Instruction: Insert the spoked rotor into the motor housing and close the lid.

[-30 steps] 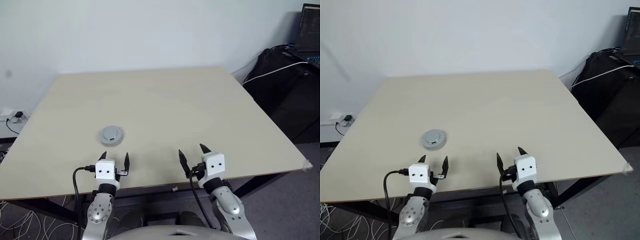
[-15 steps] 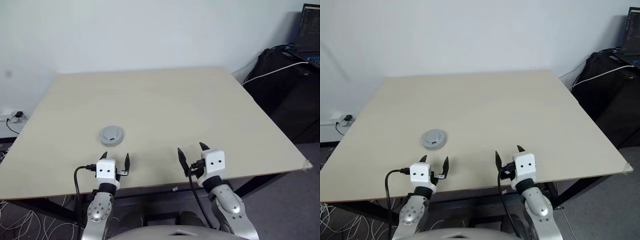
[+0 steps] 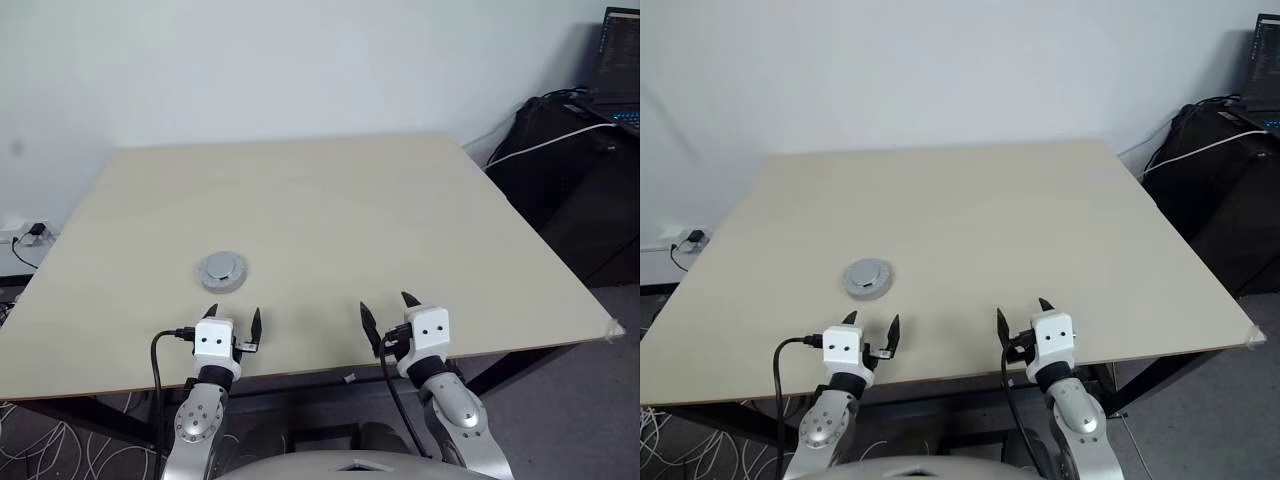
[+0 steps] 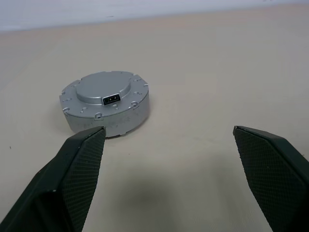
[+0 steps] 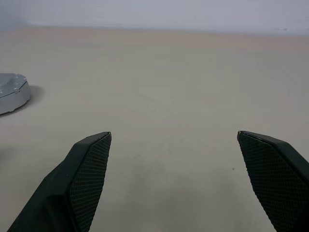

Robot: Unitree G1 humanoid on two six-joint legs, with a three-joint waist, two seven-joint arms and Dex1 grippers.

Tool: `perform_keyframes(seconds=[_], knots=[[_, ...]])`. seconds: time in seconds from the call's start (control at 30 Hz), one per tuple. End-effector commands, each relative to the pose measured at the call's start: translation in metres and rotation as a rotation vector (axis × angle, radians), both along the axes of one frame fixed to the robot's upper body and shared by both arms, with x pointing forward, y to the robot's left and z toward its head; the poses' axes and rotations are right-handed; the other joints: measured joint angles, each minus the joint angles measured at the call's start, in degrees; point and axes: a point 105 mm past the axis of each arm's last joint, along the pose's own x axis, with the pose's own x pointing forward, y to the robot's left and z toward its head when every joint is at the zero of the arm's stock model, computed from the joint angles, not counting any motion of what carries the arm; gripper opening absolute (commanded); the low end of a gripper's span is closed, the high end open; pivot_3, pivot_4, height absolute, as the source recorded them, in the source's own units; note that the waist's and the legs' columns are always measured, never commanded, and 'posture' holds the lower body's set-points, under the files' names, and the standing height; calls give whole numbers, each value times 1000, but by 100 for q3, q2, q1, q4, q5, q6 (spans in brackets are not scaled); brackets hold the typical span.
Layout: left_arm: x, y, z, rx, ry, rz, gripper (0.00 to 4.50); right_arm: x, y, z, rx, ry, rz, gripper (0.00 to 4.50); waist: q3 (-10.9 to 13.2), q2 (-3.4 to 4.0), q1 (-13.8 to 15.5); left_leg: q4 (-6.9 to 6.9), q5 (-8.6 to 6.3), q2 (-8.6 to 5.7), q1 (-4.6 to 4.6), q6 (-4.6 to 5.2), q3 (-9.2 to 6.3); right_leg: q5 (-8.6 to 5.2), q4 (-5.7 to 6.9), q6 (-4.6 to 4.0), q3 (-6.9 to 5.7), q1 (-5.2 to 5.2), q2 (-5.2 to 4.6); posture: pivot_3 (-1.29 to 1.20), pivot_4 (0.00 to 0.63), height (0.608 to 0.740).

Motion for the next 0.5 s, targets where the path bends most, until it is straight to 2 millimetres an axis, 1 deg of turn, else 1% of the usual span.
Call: perform_keyframes(seconds=[0.03, 0.2, 0.5], knots=[[4, -2, 6, 1, -26, -9, 4471, 3, 1, 8, 7, -61, 5, 4500, 0, 0, 0, 0, 0, 0, 0, 0, 0, 0, 0, 0, 0, 0, 0, 0, 0, 740], [4, -2, 6, -2, -25, -10, 4471, 1, 2, 5, 4, -64, 7, 4500, 1, 0, 0, 0, 0, 0, 0, 0, 0, 0, 0, 0, 0, 0, 0, 0, 0, 740], [4, -3, 6, -7, -24, -14, 4471, 1, 5, 11, 8, -75, 4, 4500, 1, 1, 1, 0, 0, 0, 0, 0, 0, 0, 0, 0, 0, 0, -1, 0, 0, 740]])
